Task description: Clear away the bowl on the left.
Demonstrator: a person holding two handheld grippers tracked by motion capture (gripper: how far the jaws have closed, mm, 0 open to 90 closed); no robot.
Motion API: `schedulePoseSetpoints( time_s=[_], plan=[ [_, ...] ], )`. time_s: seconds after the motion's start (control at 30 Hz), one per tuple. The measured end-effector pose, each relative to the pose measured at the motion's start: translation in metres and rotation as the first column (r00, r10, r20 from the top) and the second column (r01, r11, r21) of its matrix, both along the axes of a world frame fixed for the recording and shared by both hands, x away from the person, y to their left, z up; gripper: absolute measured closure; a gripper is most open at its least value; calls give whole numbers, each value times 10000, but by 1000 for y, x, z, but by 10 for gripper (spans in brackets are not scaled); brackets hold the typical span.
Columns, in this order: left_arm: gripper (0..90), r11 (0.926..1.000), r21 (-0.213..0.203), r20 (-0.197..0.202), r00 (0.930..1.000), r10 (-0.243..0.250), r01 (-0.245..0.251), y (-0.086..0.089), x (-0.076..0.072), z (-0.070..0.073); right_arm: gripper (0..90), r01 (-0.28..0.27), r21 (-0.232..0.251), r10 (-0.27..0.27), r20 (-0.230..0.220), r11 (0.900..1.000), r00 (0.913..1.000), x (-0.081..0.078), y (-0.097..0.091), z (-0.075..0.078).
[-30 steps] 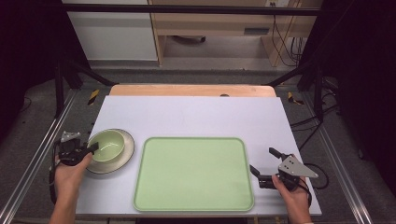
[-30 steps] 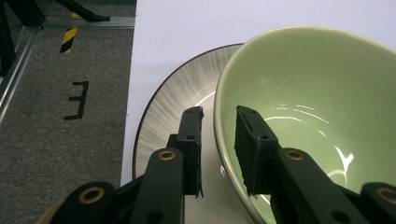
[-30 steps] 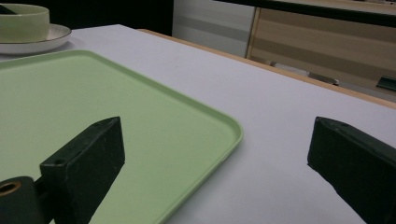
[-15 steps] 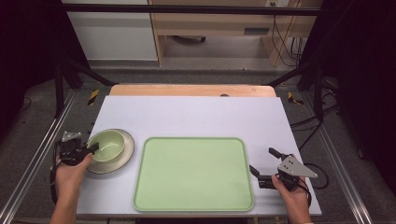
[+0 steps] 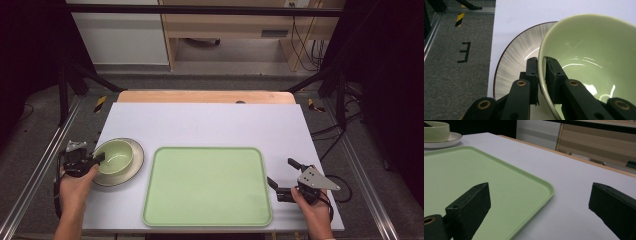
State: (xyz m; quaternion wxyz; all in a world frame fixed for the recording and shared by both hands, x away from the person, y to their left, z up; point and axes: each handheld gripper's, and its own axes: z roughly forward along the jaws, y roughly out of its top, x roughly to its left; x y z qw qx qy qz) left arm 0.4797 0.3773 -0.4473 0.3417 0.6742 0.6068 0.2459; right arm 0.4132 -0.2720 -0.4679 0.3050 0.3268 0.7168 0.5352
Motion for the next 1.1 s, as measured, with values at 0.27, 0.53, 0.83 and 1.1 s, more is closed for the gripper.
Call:
schedulePoseSetpoints(
  time_s=[0.27,0.53,0.83,1.1],
  plan=[
    [828,9976,-682,65,9999,-103,107,3,-1,3,42,10,1,-10,10,10000,10000,0,-1,0],
    [827,9929,-1116,122,9991,-409,420,1,-3,7,42,14,18,-14,13,10000,10000,0,-1,1],
    [820,9885,-1315,267,9970,-720,749,-10,-3,14,44,11,0,-11,62,10000,10000,0,-2,1],
    [819,9870,-1263,411,9947,-945,990,-19,-5,22,44,18,18,-18,105,10000,9999,-1,-3,2]
  ],
)
